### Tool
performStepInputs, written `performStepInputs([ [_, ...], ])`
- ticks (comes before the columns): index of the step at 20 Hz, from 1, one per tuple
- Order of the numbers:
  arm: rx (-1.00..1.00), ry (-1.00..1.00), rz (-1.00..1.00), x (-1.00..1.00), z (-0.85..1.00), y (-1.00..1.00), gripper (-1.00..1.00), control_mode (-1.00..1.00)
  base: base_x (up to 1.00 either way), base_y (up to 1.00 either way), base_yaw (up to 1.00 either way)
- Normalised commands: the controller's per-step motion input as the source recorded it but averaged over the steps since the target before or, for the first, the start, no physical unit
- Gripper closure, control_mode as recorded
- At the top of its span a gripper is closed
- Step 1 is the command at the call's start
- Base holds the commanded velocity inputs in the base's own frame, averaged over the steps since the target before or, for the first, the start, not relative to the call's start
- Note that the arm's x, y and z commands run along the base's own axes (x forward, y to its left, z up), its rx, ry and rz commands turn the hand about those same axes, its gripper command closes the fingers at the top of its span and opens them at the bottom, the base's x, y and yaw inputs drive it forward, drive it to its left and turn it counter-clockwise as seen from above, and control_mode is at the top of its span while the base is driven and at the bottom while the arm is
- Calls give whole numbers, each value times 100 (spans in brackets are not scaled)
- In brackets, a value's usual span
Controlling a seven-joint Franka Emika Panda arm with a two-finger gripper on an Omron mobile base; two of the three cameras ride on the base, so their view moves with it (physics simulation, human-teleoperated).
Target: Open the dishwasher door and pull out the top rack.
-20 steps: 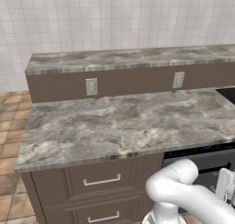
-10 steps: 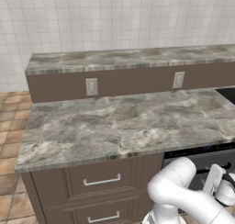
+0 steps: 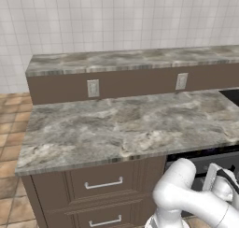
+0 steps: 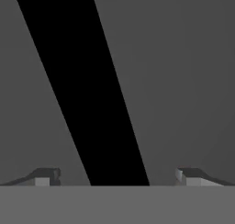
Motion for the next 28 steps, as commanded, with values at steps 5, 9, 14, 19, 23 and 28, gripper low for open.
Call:
performStepInputs([
  [5, 0, -1, 0, 16, -45, -16, -100, -100, 0, 0, 0],
  [9, 0, -6, 0, 0, -44, -13, -100, -100, 0, 0, 0],
  [14, 0, -7, 0, 0, -38, -9, 100, -100, 0, 0, 0],
  [19, 0, -5, 0, -1, -22, -2, 100, -100, 0, 0, 0],
  [23, 1, -2, 0, -37, -33, 0, 100, -100, 0, 0, 0],
  [28, 0, -2, 0, -93, -33, -1, 100, -100, 0, 0, 0],
])
